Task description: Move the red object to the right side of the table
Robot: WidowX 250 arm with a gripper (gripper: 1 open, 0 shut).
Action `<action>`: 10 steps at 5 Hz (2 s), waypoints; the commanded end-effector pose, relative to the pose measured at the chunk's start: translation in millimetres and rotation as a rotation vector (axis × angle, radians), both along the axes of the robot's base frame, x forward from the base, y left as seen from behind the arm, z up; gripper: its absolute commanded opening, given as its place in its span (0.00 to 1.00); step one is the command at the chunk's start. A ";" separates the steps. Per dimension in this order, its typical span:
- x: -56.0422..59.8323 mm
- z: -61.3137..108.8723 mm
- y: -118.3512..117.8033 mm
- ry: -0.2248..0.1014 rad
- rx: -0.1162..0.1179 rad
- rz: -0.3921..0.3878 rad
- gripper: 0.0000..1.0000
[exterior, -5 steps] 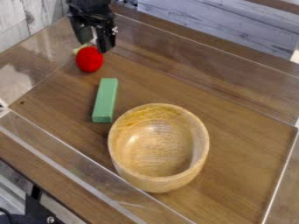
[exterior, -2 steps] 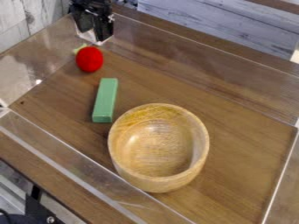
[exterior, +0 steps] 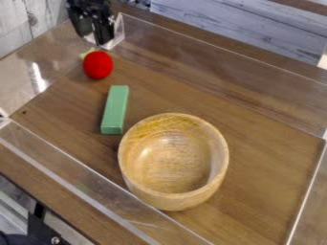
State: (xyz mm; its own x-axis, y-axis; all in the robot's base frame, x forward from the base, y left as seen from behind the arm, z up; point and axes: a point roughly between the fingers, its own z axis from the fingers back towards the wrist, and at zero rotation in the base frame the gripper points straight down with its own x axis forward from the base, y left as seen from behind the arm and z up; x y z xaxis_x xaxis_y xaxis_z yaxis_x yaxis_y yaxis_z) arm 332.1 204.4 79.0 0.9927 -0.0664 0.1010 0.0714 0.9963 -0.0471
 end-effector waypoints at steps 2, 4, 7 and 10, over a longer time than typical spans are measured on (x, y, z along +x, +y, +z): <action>1.6 12.2 11.5 -0.063 0.021 0.139 1.00; 0.6 -16.1 -21.7 -0.007 0.013 0.033 1.00; 14.2 -30.4 -29.0 0.030 0.020 -0.048 0.00; 28.7 27.2 -97.2 -0.014 0.100 -0.192 0.00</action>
